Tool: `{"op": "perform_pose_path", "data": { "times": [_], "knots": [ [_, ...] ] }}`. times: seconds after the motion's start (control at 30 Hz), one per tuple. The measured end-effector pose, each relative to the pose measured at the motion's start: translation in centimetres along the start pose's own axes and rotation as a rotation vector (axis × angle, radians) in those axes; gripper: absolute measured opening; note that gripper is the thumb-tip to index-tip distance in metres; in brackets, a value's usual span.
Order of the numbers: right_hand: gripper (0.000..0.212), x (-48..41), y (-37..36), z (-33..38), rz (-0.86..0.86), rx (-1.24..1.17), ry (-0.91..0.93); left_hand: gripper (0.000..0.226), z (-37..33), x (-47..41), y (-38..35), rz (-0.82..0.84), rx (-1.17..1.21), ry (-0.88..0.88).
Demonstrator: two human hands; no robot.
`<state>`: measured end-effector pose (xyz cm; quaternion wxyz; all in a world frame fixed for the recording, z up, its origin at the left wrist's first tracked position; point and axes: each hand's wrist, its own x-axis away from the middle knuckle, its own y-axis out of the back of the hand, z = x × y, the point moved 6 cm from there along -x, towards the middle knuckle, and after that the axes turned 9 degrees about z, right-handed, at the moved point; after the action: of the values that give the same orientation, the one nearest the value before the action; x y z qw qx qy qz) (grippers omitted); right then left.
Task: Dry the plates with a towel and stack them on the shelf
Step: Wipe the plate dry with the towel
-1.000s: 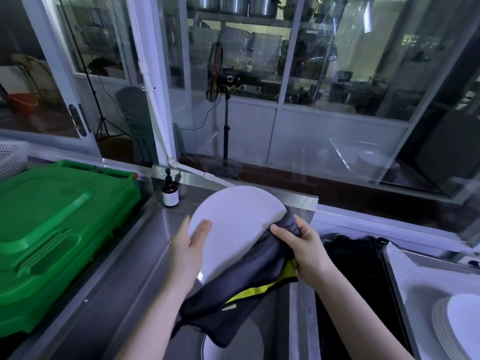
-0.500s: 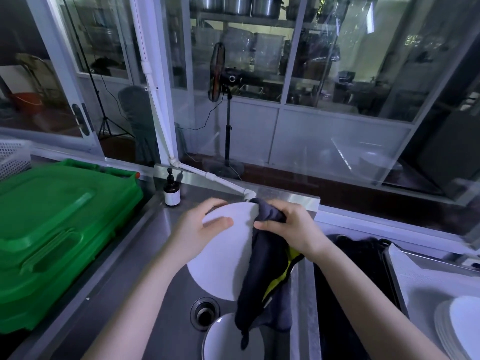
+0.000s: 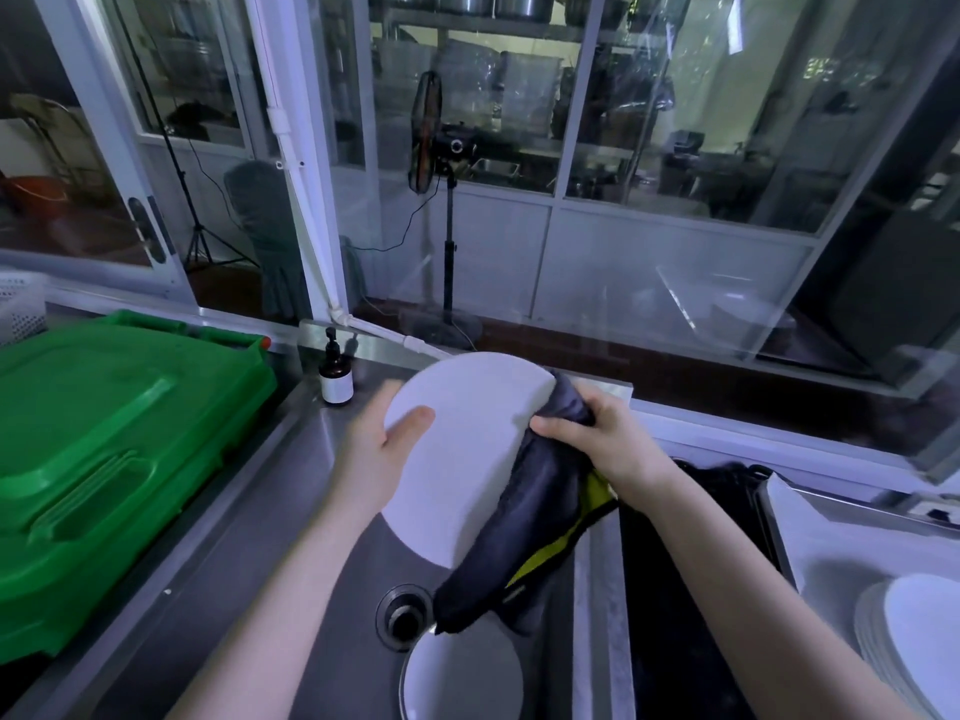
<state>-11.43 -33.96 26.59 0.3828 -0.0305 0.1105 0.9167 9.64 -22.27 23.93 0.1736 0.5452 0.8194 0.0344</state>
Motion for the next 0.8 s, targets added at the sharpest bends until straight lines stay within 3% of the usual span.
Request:
{"op": "perform_pose_path", "data": {
  "times": [0.1,0.23,0.3,0.4,0.47,0.53,0.6,0.7,0.77,0.8],
  "knots": [
    [0.015,-1.2,-0.7,2.1,0.128,0.338,0.037,0.017,-1.6,-1.4,-0.8,0.145,-0.22,-0.065],
    [0.031,-0.9,-2.9,2.0,0.175,0.542,0.08,0.018,-1.6,-1.6,-2.6,0.324,-0.381,-0.001],
    [0.027,0.0,-2.8,1.4,0.066,0.595,0.121,0.03,-1.4,-1.0,-2.2,0.212,-0.317,0.034],
    [0.026,1.8,-2.4,0.8,-0.164,0.689,0.147,0.039,-0.3,1.4,0.1,-0.234,-0.312,0.085],
    [0.022,3.1,-3.0,0.9,-0.285,0.734,0.143,0.04,1.4,2.7,-0.2,-0.288,-0.119,0.276],
    [0.021,4.3,-4.3,1.4,-0.35,0.819,0.203,0.041,2.4,3.2,-2.6,-0.156,0.315,0.498],
    [0.031,5.3,-6.2,1.8,-0.334,0.97,0.326,0.042,2.2,2.6,-4.0,-0.092,0.609,0.586],
    [0.035,6.5,-8.7,1.6,-0.282,1.193,0.445,0.035,2.2,1.6,-4.6,-0.082,0.827,0.627],
    [0.037,6.9,-9.3,1.2,-0.252,1.233,0.467,0.022,2.7,1.8,-4.8,-0.118,0.877,0.676],
    [0.037,7.0,-9.4,1.0,-0.224,1.222,0.478,0.027,3.1,2.0,-4.8,-0.141,0.869,0.685]
  ]
}}
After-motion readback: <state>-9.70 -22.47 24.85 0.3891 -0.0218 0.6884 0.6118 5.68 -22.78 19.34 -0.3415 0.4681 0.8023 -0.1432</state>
